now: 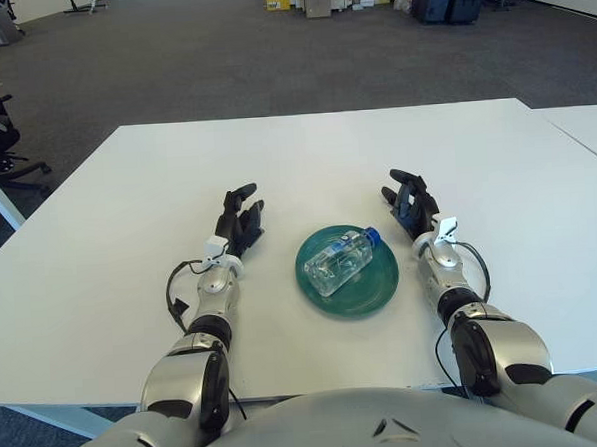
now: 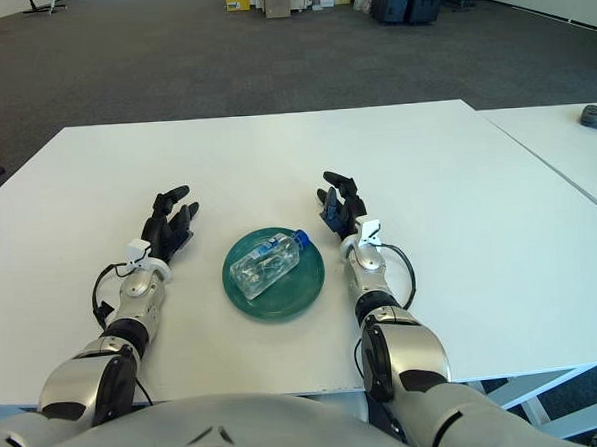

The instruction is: Put the bottle into the plate.

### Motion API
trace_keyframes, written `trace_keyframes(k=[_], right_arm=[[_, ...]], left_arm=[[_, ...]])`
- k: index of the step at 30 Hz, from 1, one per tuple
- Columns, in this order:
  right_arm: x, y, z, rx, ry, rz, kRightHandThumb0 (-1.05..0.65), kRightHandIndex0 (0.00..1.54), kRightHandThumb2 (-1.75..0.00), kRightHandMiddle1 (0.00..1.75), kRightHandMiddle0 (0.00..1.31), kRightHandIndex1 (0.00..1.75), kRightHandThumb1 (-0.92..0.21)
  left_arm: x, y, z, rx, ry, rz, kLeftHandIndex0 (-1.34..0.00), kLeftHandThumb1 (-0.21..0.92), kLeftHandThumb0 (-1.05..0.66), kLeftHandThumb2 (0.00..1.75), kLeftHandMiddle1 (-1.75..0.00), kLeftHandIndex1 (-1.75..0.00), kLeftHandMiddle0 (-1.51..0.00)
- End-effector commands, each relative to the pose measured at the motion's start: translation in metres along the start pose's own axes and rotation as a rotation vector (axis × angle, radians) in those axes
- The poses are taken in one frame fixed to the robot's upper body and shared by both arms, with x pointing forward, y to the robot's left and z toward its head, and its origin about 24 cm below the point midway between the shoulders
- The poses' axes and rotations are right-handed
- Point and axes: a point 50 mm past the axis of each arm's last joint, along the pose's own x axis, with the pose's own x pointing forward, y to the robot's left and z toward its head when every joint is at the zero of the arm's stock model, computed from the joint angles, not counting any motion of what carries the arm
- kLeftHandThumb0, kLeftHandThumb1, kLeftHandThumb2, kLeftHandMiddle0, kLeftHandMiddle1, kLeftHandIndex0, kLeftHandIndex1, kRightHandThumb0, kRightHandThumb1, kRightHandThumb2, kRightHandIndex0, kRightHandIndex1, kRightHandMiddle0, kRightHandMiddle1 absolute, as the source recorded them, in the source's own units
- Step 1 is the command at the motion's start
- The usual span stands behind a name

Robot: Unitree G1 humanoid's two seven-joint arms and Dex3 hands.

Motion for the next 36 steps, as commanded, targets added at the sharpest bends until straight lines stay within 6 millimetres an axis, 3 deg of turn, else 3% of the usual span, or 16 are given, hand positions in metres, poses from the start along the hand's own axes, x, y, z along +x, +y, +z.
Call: trace_keyframes(k=[1,26,36], right_arm=[[-0.021,-0.005,-0.034,0.027,0.149,-0.044,-0.73,0.48,-0.95,0.89,0.00,0.08,-0.92],[-0.030,-0.006,-0.038,0.022,0.121,-0.066,-0.74,0.48,-0.94,0.91,0.00,0.07,-0.92],[-0.042,-0.005,-0.049,0.011,0.142,-0.057,-0.75,0.46,-0.94,0.87,0.00,0.05,-0.92]], left_arm=[[-0.007,0.004,-0.010,-0.002,0.052,0.008,0.00,0.92,-0.72,0.71,-0.25,-0.96,-0.49],[-0.008,0.008,-0.006,-0.042,0.017,-0.007,-0.01,0.92,-0.68,0.69,-0.28,-0.95,-0.52],[-0.010,0.009,-0.006,-0.041,0.004,-0.012,-0.02,0.92,-0.69,0.71,-0.31,-0.97,-0.53]])
